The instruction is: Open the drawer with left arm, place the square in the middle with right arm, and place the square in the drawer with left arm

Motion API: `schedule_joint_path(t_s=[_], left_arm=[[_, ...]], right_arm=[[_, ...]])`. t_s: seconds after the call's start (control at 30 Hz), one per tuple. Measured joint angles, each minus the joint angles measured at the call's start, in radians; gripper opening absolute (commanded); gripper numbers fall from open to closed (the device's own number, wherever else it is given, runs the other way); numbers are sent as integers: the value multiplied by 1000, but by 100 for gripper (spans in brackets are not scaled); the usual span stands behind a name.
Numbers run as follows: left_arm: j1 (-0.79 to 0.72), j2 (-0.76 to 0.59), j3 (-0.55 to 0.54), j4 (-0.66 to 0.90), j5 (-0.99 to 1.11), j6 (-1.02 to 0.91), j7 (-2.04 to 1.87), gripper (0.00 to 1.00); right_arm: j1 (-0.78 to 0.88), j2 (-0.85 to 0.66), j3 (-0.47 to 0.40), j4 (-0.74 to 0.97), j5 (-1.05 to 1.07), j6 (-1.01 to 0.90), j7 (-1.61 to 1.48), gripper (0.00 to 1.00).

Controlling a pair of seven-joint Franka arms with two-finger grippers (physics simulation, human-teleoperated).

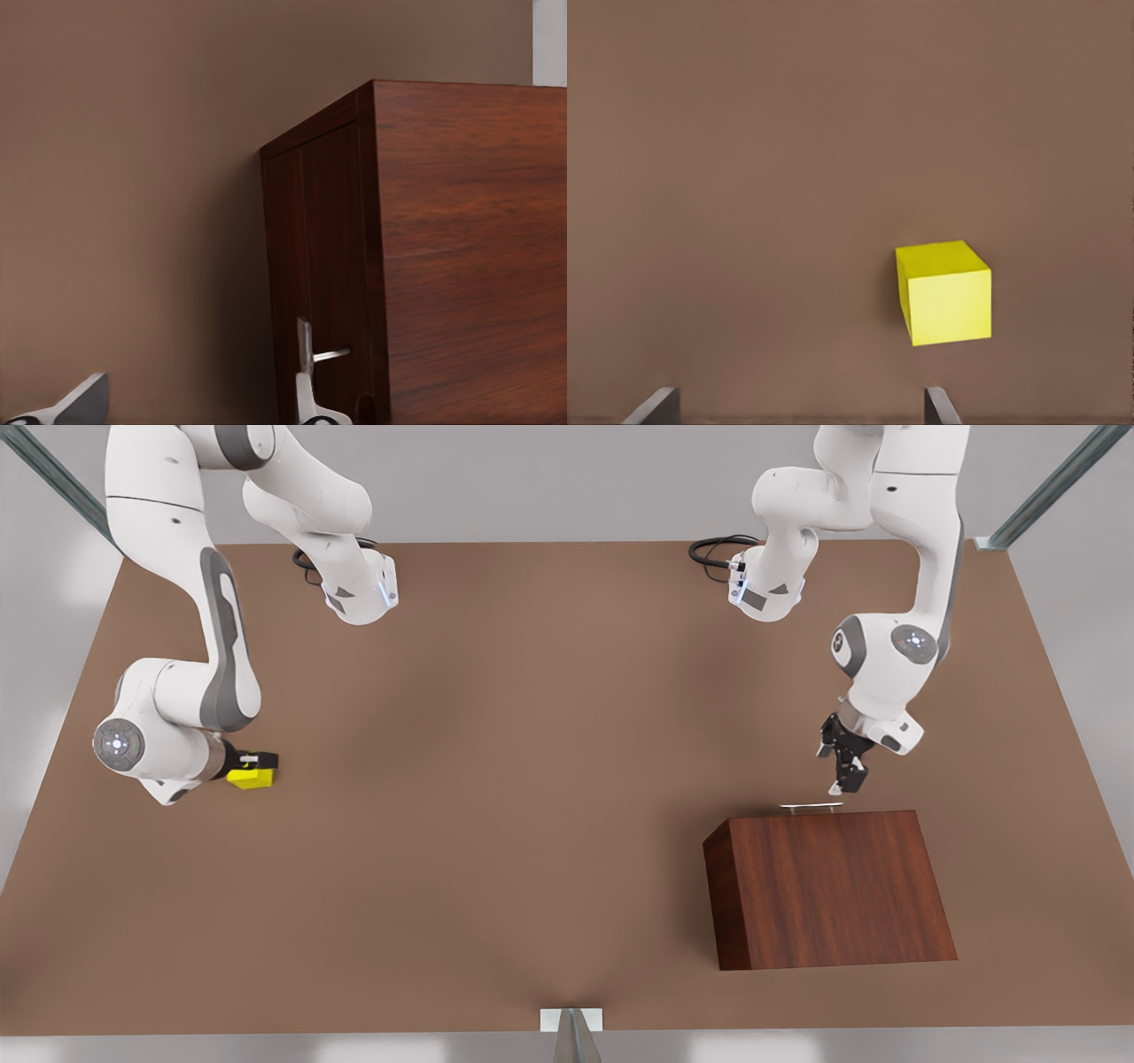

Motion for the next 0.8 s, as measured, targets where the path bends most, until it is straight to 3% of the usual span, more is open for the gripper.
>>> schedule_joint_path(t_s=[0.13, 0.43, 0.8], left_arm=[[-11, 27, 1, 3, 0, 38, 2, 100], [11, 71, 1, 11, 1, 86, 2, 100], [22, 77, 1, 15, 0, 102, 2, 100]], right_arm=[[-114, 95, 1, 0, 10, 71, -92, 100], [-133, 188, 1, 7, -36, 215, -152, 100], [-162, 216, 1, 3, -37, 231, -192, 100]])
